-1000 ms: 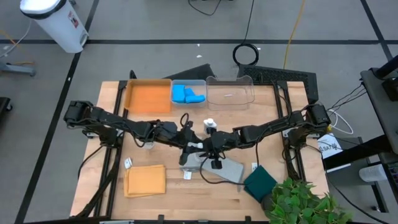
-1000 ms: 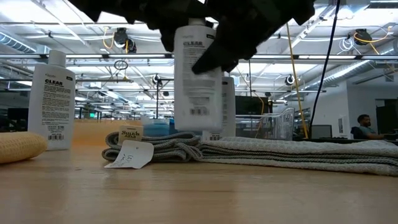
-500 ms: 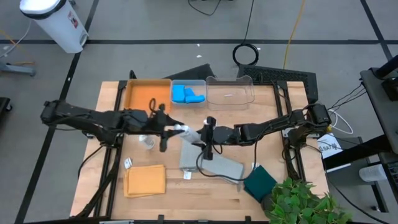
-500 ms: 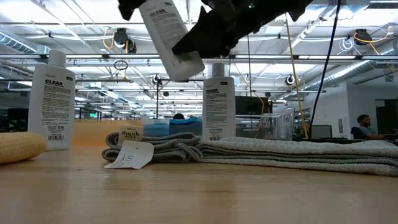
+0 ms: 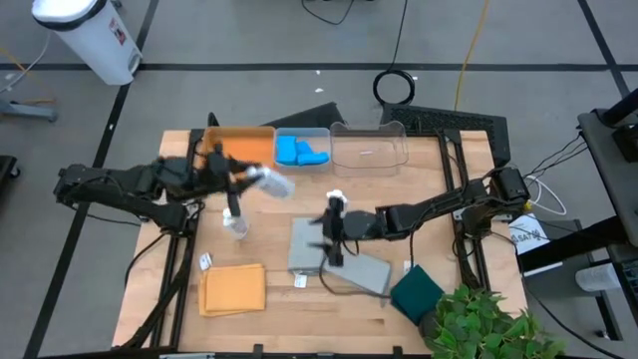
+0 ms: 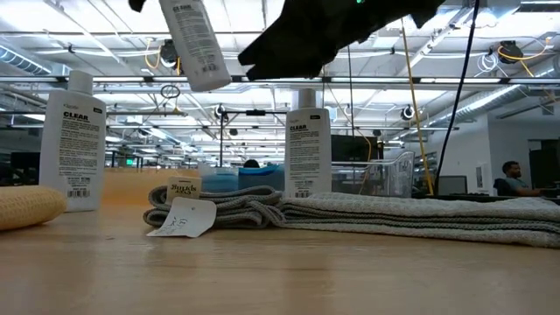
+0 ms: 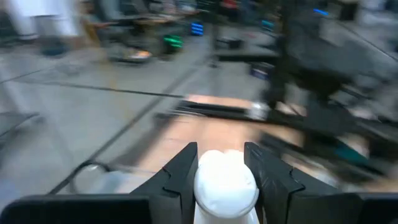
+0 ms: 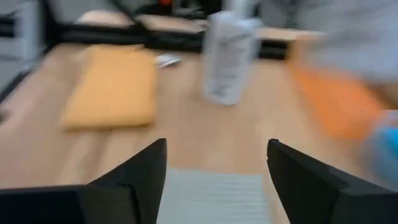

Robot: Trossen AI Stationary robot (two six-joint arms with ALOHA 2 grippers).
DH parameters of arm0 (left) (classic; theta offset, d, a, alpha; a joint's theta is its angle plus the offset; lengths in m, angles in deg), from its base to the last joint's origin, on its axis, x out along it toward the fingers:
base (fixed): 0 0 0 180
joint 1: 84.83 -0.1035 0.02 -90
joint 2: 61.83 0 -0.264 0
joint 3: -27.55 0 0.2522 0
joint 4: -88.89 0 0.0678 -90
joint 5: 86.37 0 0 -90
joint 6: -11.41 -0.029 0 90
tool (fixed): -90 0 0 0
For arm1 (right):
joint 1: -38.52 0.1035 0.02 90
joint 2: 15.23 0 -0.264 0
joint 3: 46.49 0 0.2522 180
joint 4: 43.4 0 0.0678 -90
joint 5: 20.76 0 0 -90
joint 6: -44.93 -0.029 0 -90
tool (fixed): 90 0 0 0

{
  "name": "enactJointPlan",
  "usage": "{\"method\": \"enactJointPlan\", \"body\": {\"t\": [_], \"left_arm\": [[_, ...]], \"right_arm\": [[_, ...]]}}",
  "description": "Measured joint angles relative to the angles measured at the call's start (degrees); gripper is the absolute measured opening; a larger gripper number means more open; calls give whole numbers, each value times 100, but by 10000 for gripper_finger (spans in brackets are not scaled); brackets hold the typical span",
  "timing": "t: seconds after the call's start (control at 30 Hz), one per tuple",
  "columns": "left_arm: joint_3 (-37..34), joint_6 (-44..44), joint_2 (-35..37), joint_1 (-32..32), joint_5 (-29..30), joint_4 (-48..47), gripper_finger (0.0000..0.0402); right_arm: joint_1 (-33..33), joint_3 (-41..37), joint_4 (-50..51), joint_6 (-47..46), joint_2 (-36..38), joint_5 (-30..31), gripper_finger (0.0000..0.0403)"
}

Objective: Pick & Place Kitchen Items
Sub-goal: Put the white plastic restorer bottle into the orange bin

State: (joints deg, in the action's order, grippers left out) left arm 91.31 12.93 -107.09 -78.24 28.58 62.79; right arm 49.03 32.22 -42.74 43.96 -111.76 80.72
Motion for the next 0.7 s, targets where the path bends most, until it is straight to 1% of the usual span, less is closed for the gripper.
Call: {"method": "enactJointPlan", "body": {"t": [0.07,0.2,0.33,0.43,0.5,0.57,0.7], "left_arm": [[6,-45,142,12,608,-109,116],[4,37,344,-92,1441,-442,116],[4,148,481,-424,1863,-753,116],[4,210,529,-889,2117,-1104,116],[2,282,524,-1276,2046,-1274,116],[2,314,532,-1783,1769,-1326,116],[2,392,472,-2934,627,-1392,116]], "right_arm": [[18,-2,28,17,-2,-39,250],[7,11,-61,23,17,130,251],[30,8,-127,42,14,92,248],[15,11,-145,24,15,137,248],[7,11,-147,21,15,178,248],[12,13,-191,19,15,173,247],[15,13,-218,19,15,158,247]]}}
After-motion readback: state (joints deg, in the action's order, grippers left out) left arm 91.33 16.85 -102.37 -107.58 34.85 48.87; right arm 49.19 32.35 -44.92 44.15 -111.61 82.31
